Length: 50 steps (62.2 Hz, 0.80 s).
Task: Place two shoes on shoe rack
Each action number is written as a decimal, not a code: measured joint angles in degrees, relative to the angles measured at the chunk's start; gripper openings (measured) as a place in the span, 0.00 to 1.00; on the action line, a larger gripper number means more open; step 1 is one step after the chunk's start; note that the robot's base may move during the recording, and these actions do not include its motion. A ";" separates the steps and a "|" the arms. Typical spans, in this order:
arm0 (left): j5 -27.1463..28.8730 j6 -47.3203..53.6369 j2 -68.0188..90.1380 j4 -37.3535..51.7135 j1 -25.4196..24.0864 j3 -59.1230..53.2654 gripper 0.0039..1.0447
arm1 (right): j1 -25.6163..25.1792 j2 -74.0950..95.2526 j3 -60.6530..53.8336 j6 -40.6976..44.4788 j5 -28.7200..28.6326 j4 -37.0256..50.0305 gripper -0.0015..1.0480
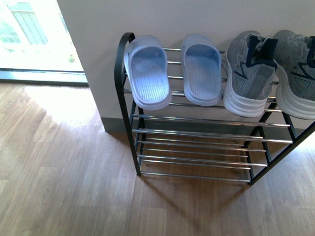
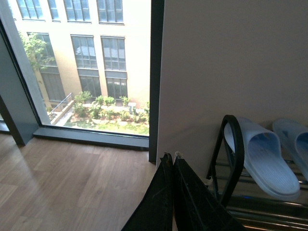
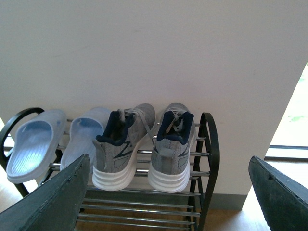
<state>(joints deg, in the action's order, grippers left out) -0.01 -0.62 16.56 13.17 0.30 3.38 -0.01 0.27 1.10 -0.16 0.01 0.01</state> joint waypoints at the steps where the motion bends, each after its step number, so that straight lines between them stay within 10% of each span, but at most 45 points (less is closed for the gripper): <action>1: 0.02 0.00 -0.39 -0.24 -0.02 -0.11 0.01 | 0.00 0.00 0.00 0.00 0.02 0.00 0.91; 50: 0.02 0.11 -15.63 -13.18 -0.13 -2.54 0.01 | 0.00 -0.02 0.00 0.00 0.04 -0.02 0.91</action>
<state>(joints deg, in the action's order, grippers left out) 0.01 -0.51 0.93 -0.01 0.16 0.84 -0.01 0.25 1.10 -0.16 0.05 -0.01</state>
